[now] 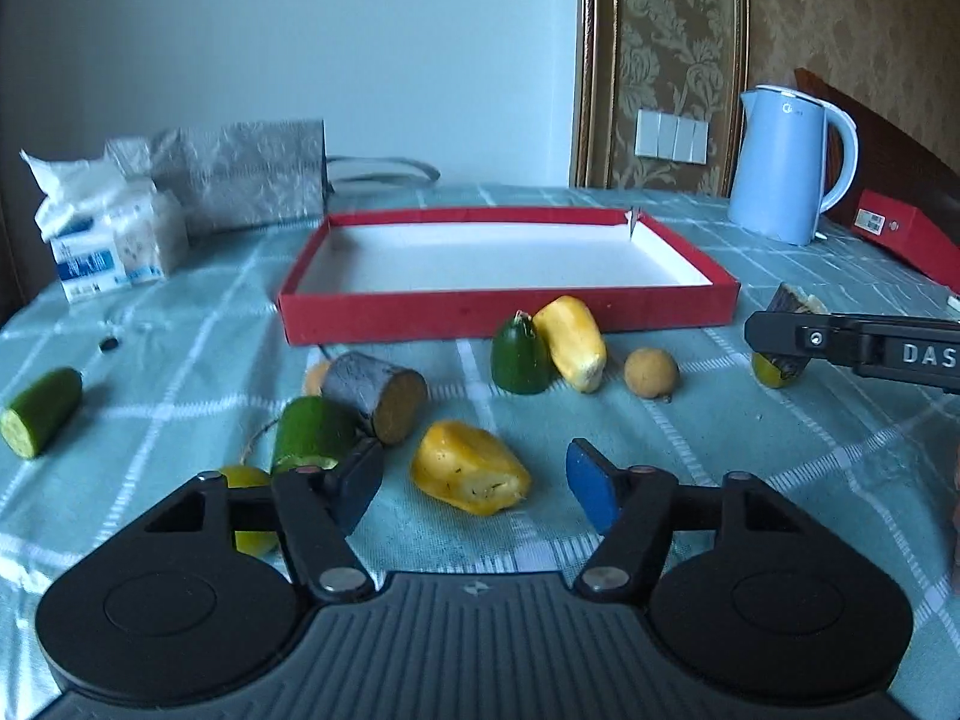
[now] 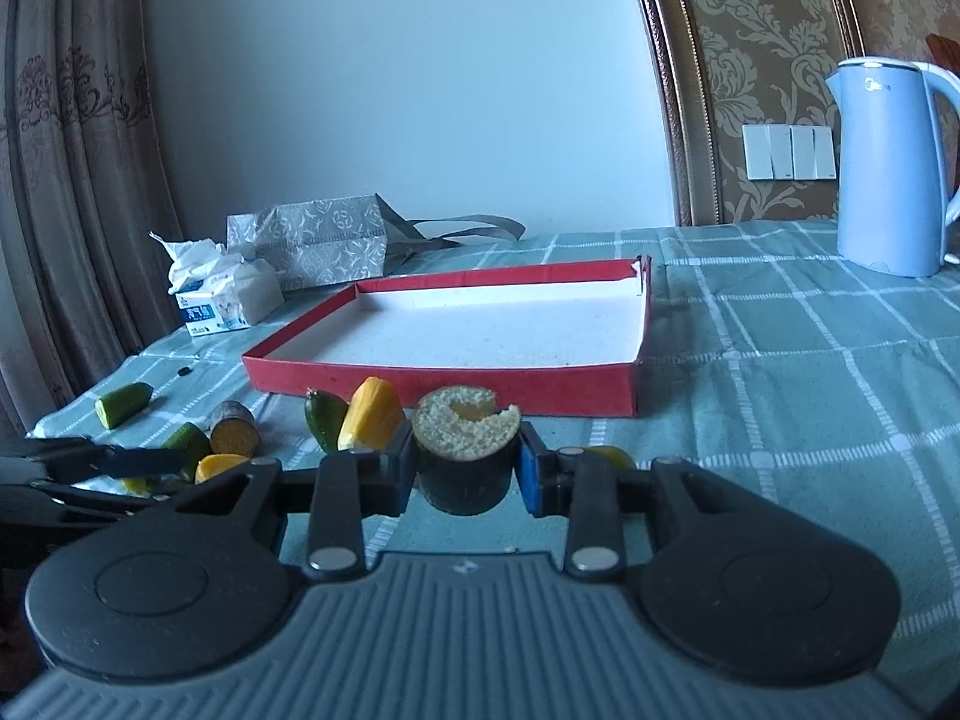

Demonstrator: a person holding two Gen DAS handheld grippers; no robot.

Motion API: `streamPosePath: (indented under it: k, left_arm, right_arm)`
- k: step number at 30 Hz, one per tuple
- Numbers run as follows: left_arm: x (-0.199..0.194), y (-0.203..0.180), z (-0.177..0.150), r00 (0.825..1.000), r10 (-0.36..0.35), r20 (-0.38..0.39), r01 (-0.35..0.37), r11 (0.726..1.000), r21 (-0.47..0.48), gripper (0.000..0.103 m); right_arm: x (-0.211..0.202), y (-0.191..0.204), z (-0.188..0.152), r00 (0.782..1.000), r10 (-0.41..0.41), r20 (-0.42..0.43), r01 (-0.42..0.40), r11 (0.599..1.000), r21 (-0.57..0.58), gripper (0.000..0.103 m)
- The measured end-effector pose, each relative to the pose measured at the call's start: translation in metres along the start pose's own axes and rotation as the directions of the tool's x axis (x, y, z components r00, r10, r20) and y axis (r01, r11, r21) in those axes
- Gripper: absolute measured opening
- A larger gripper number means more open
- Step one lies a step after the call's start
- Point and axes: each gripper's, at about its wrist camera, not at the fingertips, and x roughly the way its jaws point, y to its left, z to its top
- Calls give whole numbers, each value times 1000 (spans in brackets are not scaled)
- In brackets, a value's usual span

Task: Organize fruits
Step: 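Carry the cylinder into the red tray and open the right tool while the left tool grasps the papaya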

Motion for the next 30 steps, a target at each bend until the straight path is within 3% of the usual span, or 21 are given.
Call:
streamPosePath:
  k: [7, 9, 13, 30]
  left_arm:
    - [12, -3, 5, 1000, 9, -26, -8, 1000, 18, 66]
    - [15, -5, 6, 999, 2, -41, -1, 1000, 22, 55]
    - [22, -1, 8, 997, 12, -76, -12, 1000, -2, 46]
    - [4, -4, 5, 998, 57, 30, -57, 998, -1, 42]
  right_arm:
    - [-1, 0, 0, 1000, 23, 4, -23, 1000, 15, 32]
    - [-2, -1, 1, 1000, 23, 10, -24, 1000, 21, 32]
    - [-2, -3, 1, 999, 29, 15, -29, 999, 29, 32]
    - [0, -3, -2, 1000, 5, 26, -6, 999, 37, 32]
